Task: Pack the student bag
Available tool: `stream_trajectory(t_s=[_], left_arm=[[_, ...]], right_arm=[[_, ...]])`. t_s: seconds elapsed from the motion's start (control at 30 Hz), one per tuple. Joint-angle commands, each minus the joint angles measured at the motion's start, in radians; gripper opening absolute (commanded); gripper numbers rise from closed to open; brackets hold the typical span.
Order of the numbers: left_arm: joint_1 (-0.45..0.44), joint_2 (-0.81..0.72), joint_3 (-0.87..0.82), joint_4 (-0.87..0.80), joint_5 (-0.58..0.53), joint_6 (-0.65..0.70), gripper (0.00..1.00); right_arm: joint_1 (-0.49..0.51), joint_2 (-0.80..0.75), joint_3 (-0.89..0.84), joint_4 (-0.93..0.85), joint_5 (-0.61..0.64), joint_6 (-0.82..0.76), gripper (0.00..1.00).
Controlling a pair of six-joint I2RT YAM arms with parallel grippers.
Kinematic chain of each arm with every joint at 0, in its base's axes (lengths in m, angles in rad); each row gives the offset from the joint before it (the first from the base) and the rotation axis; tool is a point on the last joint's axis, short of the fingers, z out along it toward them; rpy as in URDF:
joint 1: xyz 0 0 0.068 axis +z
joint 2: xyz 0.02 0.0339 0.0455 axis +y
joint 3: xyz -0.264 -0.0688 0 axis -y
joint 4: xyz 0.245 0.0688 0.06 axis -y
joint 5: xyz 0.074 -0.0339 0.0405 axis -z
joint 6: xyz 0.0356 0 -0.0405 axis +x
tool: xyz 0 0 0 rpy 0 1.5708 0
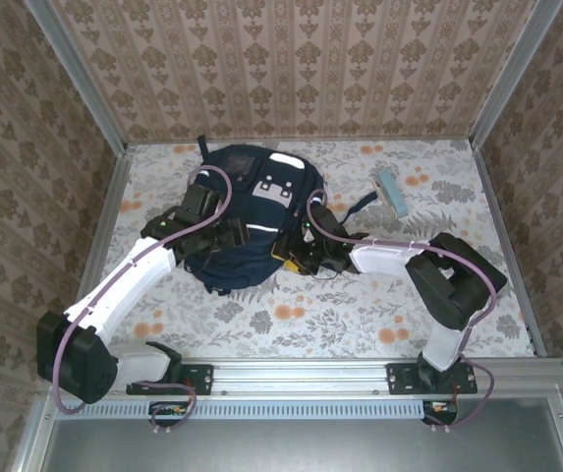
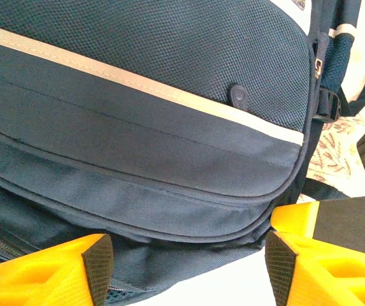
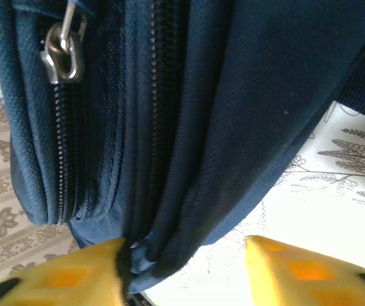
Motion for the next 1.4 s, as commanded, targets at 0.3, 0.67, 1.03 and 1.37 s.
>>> stream_trajectory(t_s=[0.3, 0.67, 1.03, 1.37], left_arm=[[-0.026, 0.034, 0.069, -0.028, -0.022, 0.083, 0.70], [-0.164, 0.167, 0.205, -0.053, -0.054, 0.181, 0.70], [-0.360, 0.384, 0.423, -0.204, -0.223, 0.313, 0.71], [-0.438, 0.589, 0.588, -0.297, -0.283, 0.328, 0.65]], right_arm=[[0.002, -0.031, -0.040, -0.108, 0.057, -0.094, 0.08], [-0.066, -0.157, -0.160, -0.275, 0.180, -0.239, 0.04], [-0.131, -0.375, -0.190, -0.358, 0.299, -0.331, 0.59], [-0.370, -0.612, -0.294, -0.452, 0.340, -0.353, 0.80]])
